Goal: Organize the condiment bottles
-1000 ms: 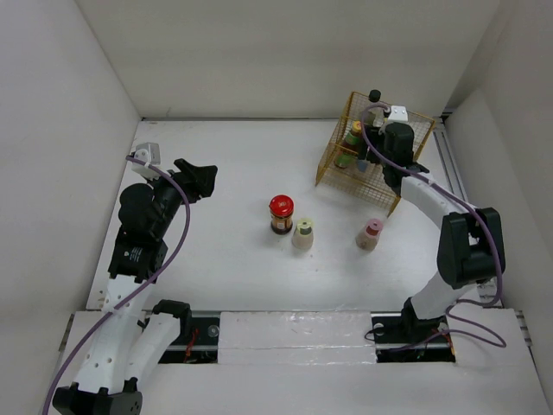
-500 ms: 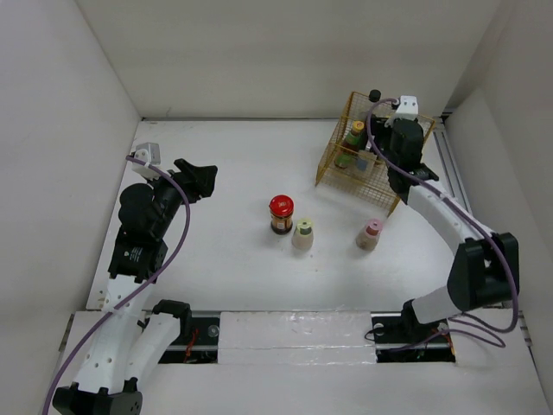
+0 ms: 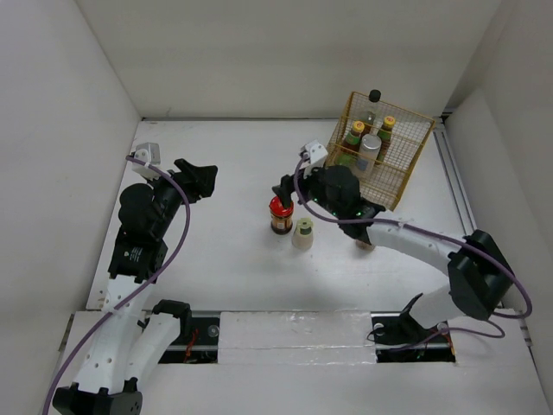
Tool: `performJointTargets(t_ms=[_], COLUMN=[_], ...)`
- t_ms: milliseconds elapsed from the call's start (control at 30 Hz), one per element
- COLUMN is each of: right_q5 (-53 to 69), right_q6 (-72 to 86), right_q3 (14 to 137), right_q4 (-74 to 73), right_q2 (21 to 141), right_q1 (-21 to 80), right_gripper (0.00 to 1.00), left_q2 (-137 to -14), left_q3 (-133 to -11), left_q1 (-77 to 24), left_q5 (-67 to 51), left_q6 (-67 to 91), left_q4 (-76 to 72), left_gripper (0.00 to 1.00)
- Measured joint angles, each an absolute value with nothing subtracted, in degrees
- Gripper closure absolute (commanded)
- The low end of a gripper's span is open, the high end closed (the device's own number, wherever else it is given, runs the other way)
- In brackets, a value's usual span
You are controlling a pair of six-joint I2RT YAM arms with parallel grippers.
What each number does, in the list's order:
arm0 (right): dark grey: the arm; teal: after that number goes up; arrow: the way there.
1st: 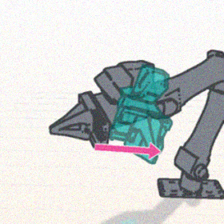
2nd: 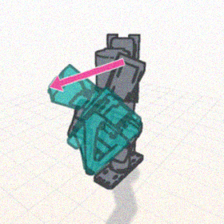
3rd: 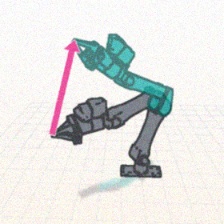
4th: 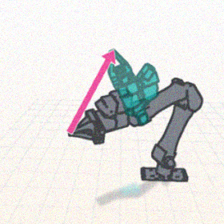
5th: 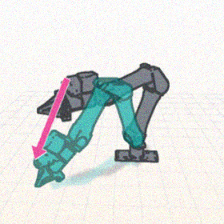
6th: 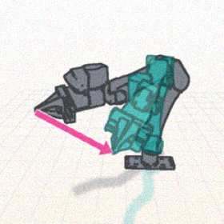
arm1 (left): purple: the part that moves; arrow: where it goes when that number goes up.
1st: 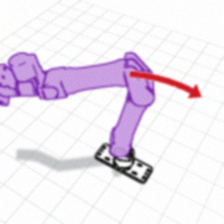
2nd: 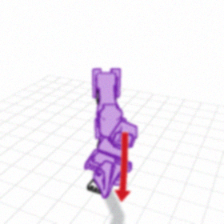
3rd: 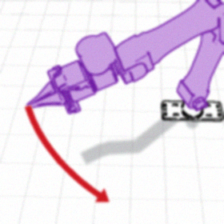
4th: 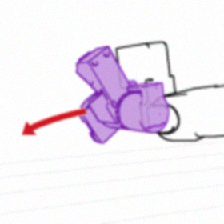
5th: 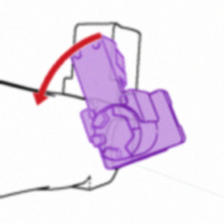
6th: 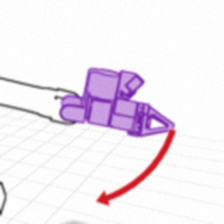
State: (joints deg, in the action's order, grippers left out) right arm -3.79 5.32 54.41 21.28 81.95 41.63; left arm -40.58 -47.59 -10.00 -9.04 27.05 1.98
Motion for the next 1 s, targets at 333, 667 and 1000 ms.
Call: performJointTargets(t_ms=[333, 667, 1000], right_q5=[-1.3, -1.7, -3.9], right_q6=[3.0, 3.0, 3.7], right_q3=[54.7, 55.0, 54.3], right_q4=[14.5, 13.3, 12.4], right_q2=[86.0, 92.0, 92.3], right_q1=[46.5, 47.0, 47.0], right_gripper=[0.0, 0.01, 0.51], left_q2=[-39.8, -40.3, -40.3], left_q3=[-47.6, -47.6, -47.6], left_q1=[-10.0, -10.0, -10.0], left_q5=[-9.1, -9.8, -10.1], left_q6=[27.0, 27.0, 27.0], left_q4=[2.0, 2.0, 2.0], left_gripper=[0.25, 0.18, 0.19])
